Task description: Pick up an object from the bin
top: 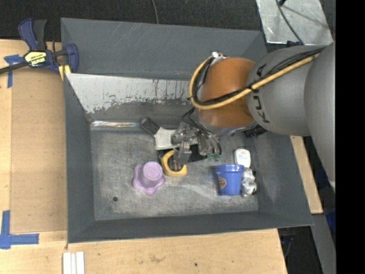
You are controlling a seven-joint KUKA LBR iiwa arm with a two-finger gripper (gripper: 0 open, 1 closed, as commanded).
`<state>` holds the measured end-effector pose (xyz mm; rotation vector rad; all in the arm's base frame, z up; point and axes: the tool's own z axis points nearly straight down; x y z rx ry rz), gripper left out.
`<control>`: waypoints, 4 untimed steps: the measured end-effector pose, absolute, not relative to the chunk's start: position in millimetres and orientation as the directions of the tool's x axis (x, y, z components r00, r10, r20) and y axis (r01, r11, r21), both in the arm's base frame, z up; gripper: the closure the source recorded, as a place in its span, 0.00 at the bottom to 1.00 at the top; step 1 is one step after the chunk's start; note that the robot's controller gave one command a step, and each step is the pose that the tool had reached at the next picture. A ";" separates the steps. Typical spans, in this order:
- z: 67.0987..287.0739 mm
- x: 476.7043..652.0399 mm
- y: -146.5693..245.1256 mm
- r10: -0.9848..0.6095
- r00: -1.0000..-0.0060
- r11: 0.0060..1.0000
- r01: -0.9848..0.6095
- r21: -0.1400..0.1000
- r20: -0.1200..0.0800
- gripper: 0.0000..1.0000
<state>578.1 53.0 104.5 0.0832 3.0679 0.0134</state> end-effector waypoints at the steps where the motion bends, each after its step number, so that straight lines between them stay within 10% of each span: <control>1: 104.6 578.9 53.0 0.060 -0.996 0.998 0.059 0.011 -0.070 1.00; 4: 103.8 581.6 53.0 0.061 -0.996 0.998 0.060 0.011 -0.068 1.00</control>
Offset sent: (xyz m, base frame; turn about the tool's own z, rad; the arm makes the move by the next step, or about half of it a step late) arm 0.0113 0.0126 -0.0103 0.0393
